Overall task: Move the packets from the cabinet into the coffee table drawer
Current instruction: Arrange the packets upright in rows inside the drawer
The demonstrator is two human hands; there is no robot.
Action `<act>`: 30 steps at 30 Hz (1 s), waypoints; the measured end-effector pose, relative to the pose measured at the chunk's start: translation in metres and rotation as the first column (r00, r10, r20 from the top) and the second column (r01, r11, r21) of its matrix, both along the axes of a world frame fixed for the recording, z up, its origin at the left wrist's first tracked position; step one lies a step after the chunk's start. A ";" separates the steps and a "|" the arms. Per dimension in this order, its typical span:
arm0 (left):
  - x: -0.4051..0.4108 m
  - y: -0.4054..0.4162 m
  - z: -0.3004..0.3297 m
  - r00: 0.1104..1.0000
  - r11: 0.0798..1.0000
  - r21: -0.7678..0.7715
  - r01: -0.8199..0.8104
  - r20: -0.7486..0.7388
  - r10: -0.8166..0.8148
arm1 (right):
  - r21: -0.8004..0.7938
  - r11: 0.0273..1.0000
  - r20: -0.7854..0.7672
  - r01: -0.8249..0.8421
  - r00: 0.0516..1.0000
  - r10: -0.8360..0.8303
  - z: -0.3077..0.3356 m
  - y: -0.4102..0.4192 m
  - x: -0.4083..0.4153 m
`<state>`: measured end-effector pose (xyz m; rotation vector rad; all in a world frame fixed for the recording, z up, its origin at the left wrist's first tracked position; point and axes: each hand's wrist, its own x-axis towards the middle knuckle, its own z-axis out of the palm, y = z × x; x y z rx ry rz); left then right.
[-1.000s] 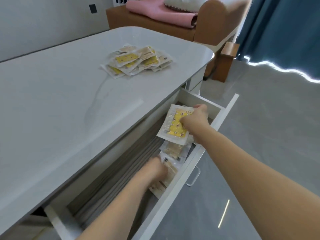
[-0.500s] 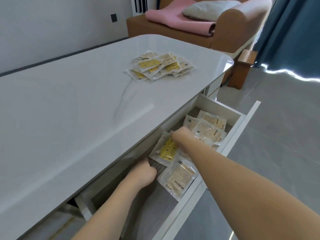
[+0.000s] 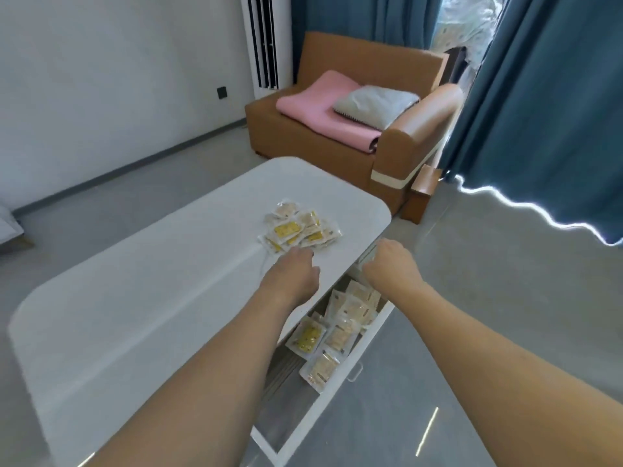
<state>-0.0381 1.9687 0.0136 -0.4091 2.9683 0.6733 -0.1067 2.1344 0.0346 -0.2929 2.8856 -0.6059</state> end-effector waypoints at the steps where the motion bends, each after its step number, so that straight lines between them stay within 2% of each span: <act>1: 0.004 -0.002 0.047 0.999 0.999 -0.030 0.011 -0.040 -0.013 | -0.007 1.000 -0.005 -0.003 1.000 0.003 0.046 0.002 0.009; 6: 0.037 -0.012 0.246 0.965 0.984 -0.173 0.030 -0.253 -0.074 | -0.099 0.994 -0.049 -0.054 0.998 0.049 0.233 0.004 0.054; 10: 0.070 -0.018 0.337 0.929 0.972 -0.235 0.013 -0.356 -0.098 | -0.167 0.979 -0.180 -0.120 0.980 0.089 0.322 0.006 0.091; 14: 0.097 -0.029 0.379 0.919 0.959 -0.282 -0.035 -0.385 -0.080 | -0.173 0.964 -0.296 -0.201 0.944 0.144 0.361 -0.001 0.111; 21: 0.150 -0.078 0.426 0.899 0.942 -0.316 -0.110 -0.435 -0.041 | -0.170 0.946 -0.348 -0.277 0.915 0.205 0.395 -0.062 0.149; 25: 0.188 -0.142 0.451 0.876 0.933 -0.318 -0.167 -0.483 -0.008 | -0.167 0.931 -0.381 -0.323 0.892 0.242 0.415 -0.133 0.175; 30: 0.253 -0.259 0.467 0.861 0.924 -0.307 -0.229 -0.506 0.045 | -0.169 0.897 -0.378 -0.407 0.868 0.323 0.433 -0.257 0.222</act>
